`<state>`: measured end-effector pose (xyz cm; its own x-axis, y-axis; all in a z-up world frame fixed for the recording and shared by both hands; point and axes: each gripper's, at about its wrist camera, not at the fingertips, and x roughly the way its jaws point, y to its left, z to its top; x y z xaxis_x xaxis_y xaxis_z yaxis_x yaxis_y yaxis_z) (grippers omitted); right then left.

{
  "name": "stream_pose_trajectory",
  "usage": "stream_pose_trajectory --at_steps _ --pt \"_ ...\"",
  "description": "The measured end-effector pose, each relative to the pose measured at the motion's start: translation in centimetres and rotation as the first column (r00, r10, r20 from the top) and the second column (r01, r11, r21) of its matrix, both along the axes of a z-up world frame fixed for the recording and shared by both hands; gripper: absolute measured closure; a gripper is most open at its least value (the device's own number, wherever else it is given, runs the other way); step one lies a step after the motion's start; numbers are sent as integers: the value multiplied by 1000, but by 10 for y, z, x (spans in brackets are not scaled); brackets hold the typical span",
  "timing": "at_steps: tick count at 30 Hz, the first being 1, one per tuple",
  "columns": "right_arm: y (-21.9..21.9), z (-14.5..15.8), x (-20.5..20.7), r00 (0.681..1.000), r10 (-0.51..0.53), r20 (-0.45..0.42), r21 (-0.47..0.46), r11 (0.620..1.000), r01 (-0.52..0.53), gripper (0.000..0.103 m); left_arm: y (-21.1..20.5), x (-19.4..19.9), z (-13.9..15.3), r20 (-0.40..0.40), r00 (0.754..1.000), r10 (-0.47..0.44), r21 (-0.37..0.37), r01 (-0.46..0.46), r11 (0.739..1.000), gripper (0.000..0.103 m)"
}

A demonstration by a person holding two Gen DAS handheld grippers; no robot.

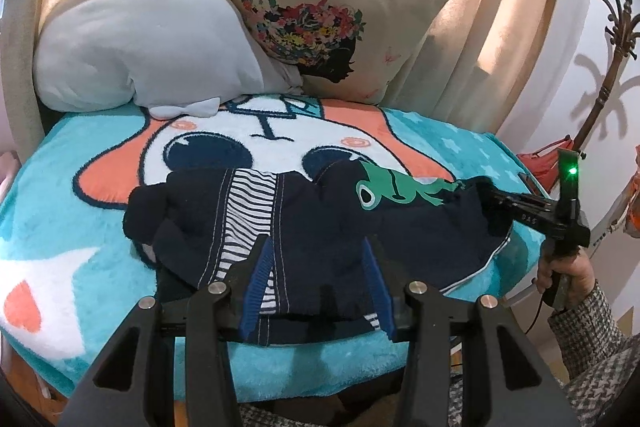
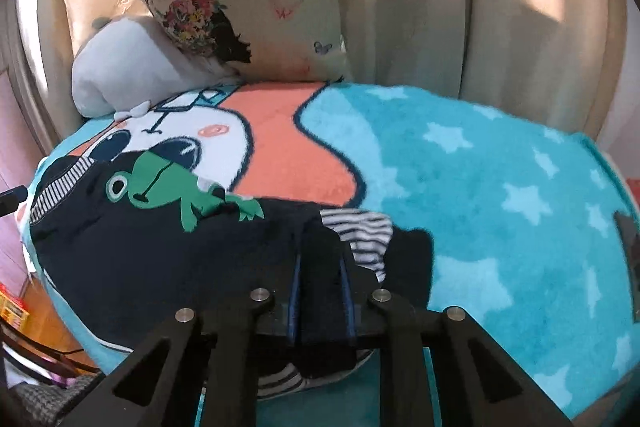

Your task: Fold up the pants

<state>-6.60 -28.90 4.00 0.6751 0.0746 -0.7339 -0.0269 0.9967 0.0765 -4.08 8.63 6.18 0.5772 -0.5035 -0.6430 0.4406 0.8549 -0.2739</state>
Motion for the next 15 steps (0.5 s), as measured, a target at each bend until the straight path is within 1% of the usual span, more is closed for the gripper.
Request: stream_pose_trajectory --at_steps 2,6,8,9,10,11,13,15 --pt "-7 7 1 999 -30 20 1 1000 30 85 0 4 -1 -8 1000 13 -4 -13 1000 58" --pt "-22 9 8 997 -79 16 -16 997 79 85 -1 13 -5 -25 999 36 3 -36 999 57" --pt "-28 4 11 996 -92 -13 -16 996 92 85 -3 17 -12 -38 998 53 27 -52 998 54" --pt "-30 0 11 995 -95 -31 -12 995 94 82 -5 18 -16 -45 997 63 41 -61 997 54" --pt "-32 -3 12 994 -103 -43 -16 995 103 74 -7 21 -23 -59 995 75 65 -71 995 54" --pt "-34 -4 11 992 -116 -41 -10 993 116 69 -8 23 -28 -69 994 83 84 -77 993 54" --pt "-48 1 2 988 -153 -12 71 986 154 48 -11 26 -37 -89 991 102 127 -91 988 54" --pt "-66 7 -8 981 -191 15 176 967 186 36 -12 28 -46 -106 989 106 142 -91 986 54"
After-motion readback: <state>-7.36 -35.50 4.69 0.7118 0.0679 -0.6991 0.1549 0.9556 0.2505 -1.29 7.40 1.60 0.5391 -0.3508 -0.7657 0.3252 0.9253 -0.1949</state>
